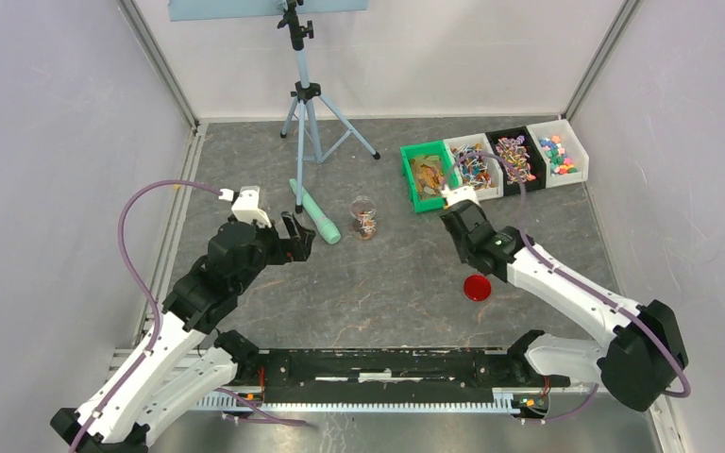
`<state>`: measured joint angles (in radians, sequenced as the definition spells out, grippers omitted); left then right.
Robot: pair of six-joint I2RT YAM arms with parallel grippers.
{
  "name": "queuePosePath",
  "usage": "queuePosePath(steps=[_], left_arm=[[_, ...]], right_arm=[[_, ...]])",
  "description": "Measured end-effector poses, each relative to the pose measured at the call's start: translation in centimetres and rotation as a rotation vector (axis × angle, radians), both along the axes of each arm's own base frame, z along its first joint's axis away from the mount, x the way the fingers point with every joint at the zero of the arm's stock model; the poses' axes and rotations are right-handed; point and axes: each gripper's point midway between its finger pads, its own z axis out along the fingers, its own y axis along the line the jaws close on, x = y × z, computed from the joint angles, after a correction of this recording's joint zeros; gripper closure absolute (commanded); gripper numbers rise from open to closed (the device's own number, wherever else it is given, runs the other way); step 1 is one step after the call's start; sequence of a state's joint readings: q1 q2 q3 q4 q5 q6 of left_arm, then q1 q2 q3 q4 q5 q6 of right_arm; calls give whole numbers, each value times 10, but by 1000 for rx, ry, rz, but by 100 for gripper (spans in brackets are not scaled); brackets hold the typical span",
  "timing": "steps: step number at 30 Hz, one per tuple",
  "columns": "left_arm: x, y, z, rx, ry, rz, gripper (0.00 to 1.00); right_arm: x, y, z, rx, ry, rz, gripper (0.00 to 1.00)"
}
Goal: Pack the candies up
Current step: Place the spatula at the center of the board.
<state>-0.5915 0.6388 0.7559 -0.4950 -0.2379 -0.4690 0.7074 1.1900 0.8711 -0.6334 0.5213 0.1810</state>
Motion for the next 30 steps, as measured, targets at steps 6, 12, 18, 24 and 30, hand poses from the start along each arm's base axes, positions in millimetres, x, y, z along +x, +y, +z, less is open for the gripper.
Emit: queuePosePath(steps=[6,12,18,24,30], left_arm=[[-4,5,-5,23,11,5,0],[-6,8,-6,27,11,14,0],[-7,9,-8,32,16,14,0],[-9,11,-3,21,0,13,0],[-12,12,1,10,-17,13,0]], right_arm=[[-8,-52,-26,69,9,-299,100],[-7,-89,-27,85,-60,-551,100],[-30,-125,-65,92,-6,-755,100],[-45,-144,-84,85,20,-887,88],[-56,-157,-98,84,38,-968,78]])
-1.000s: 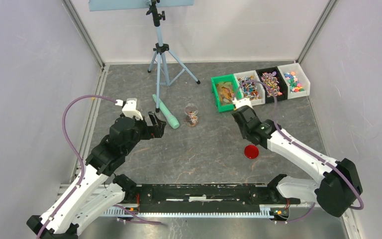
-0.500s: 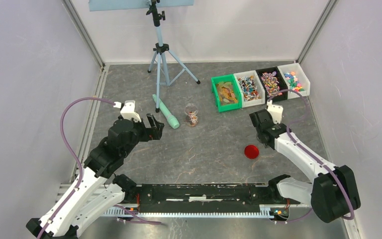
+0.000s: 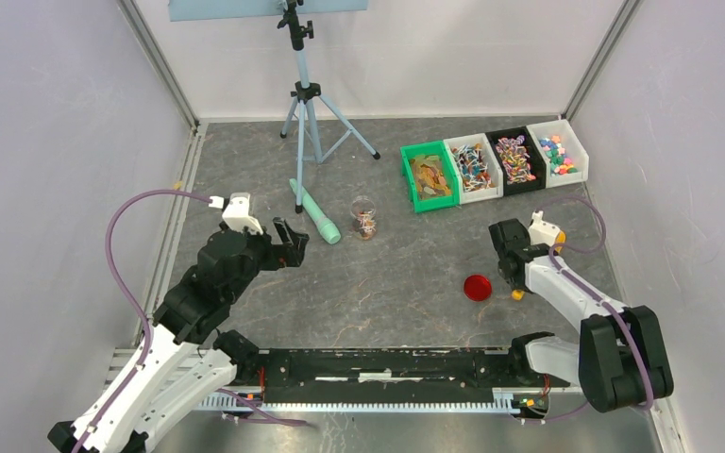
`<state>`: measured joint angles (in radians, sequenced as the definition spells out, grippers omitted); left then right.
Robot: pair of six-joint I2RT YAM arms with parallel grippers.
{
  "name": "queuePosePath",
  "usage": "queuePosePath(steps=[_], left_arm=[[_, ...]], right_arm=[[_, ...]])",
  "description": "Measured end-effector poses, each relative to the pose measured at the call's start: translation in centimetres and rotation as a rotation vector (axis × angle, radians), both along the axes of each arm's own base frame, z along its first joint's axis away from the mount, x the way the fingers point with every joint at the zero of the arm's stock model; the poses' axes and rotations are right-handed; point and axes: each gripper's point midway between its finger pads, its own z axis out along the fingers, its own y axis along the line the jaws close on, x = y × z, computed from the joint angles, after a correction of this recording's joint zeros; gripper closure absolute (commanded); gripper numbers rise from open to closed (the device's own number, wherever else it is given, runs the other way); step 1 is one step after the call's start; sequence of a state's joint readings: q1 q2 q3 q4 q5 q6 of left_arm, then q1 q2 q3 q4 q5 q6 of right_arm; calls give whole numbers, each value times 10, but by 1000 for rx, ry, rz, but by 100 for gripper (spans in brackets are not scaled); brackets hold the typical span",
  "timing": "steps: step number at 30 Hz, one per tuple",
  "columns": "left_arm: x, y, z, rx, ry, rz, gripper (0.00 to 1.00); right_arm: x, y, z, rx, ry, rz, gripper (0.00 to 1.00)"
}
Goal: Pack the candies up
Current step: Place the spatula at the center of the board.
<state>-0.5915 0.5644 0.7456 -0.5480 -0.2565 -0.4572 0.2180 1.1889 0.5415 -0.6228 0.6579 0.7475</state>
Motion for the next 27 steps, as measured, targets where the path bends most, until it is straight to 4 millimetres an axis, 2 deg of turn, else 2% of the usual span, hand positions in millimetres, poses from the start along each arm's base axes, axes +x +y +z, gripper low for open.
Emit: queuePosePath(steps=[5,9,14,18,23,27], left_arm=[[0,0,-2,4,6,0,0],[0,0,-2,5,8,-1,0],[0,-1,-3,5,9,-4,0],[-1,0,-4,7,13,-4,0],[-1,0,-5,7,14,-4,0],[-2,0,-4,6,12,-4,0]], right_arm=[[-1,-2,-1,3,-2,-8,61],[-2,0,3,17,-19,-5,44],[-6,0,14,23,-21,-5,33],[0,3,28,38,-50,10,30],[12,14,49,83,-126,115,30],[30,43,70,170,-217,310,32]])
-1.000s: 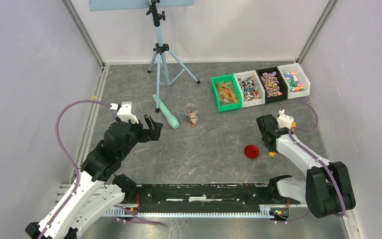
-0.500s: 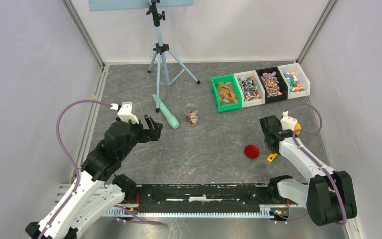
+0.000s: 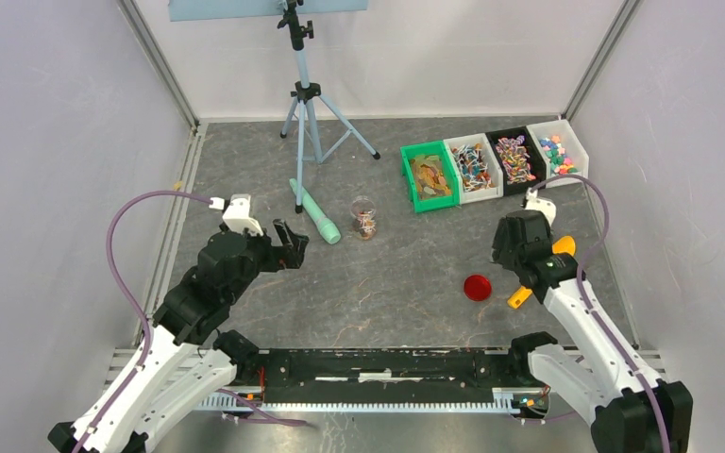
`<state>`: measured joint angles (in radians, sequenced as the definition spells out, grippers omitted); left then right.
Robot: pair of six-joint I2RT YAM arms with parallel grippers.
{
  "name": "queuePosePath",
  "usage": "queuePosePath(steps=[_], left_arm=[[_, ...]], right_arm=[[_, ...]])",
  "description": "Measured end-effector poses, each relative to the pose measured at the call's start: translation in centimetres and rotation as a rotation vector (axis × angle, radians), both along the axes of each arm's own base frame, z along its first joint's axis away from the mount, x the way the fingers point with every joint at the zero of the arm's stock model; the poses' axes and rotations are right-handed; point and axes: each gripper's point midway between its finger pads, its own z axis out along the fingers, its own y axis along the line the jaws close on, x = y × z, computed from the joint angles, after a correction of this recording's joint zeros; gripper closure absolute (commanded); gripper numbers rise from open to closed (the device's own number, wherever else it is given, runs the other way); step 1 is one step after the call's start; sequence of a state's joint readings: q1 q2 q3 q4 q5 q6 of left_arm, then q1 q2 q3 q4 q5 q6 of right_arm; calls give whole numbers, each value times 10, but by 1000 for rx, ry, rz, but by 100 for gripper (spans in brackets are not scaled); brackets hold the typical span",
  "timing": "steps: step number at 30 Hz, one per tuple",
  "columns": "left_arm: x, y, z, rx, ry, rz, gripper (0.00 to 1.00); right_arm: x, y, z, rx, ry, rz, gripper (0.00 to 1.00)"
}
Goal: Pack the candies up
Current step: Place the spatula at the center of the board, then pick up the bottle lid at the center of the board.
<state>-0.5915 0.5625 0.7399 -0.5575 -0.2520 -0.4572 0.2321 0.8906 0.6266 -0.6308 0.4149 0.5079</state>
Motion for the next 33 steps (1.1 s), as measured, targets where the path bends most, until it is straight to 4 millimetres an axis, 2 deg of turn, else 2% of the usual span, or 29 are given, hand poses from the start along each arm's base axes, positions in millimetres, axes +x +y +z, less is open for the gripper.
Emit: queuePosePath(steps=[3,7,10,13,15,23,27,33], left_arm=[[-2,1,-1,5,5,-1,0],[-3,3,-5,38,11,-10,0],[-4,5,-8,60,17,-16,0],[-4,5,-10,77,17,-22,0],[-4,6,-10,82,17,-24,0],[-3,5,-12,87,24,-25,0],[-3,5,-14,92,32,-25,0],[-3,5,-13,89,29,-27,0]], right_arm=[[10,27,8,53,-41,142,36],[13,69,7,109,-51,310,49],[8,97,-6,141,-30,411,54],[-2,116,-26,158,25,492,61],[-6,124,-35,159,58,527,62],[-12,138,-54,130,118,577,65],[-16,133,-63,92,158,570,65],[-18,119,-67,27,179,533,64]])
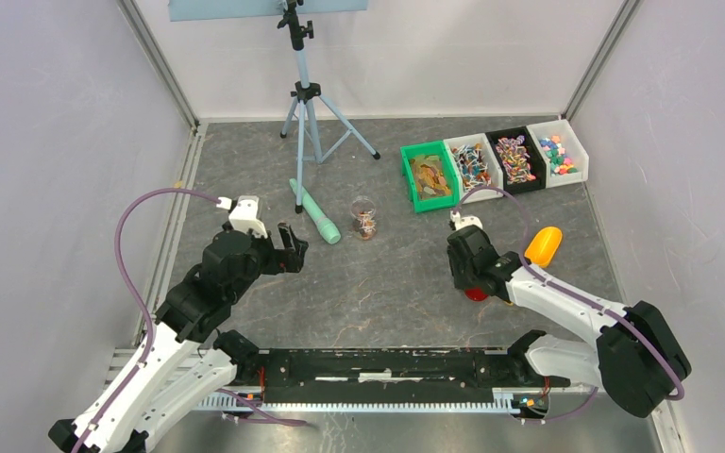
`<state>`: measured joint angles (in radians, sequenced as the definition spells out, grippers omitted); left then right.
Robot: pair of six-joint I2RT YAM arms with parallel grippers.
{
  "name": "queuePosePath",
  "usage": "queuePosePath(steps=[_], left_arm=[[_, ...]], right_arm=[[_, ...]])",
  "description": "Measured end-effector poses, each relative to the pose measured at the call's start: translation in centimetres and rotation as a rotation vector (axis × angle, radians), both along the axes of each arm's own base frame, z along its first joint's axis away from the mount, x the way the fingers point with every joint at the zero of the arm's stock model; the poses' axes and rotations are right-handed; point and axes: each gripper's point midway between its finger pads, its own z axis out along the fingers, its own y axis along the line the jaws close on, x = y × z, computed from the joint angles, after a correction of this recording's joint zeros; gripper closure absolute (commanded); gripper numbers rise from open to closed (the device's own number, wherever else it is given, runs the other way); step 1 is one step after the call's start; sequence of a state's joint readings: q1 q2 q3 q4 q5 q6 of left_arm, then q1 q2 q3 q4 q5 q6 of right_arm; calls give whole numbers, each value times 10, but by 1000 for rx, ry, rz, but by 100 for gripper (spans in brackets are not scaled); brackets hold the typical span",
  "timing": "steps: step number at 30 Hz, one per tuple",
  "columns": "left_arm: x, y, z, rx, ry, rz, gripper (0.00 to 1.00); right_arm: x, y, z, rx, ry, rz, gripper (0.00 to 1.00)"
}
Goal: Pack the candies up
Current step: Pick up the bottle lid at the center of the board.
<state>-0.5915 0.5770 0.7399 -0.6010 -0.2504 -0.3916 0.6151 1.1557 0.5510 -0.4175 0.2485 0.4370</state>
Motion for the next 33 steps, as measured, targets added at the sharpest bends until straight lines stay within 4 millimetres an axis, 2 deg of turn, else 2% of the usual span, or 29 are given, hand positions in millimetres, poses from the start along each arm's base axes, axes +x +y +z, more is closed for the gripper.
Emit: queuePosePath(steps=[11,22,26,33], left_arm=[[-1,-3,0,-6,5,-16,0],[-2,-3,0,-9,2,-19,0],[-2,-3,1,-11,0,-19,0],[-2,-3,1,-12,-2,-19,0]], right_arm=[[-2,-13,-3,-59,-1,-20,60],[-4,-14,-13,-64,9,-18,63],[-7,-16,-17,-73,21,-18,67],[-7,-14,-18,-60,18,-12,88]])
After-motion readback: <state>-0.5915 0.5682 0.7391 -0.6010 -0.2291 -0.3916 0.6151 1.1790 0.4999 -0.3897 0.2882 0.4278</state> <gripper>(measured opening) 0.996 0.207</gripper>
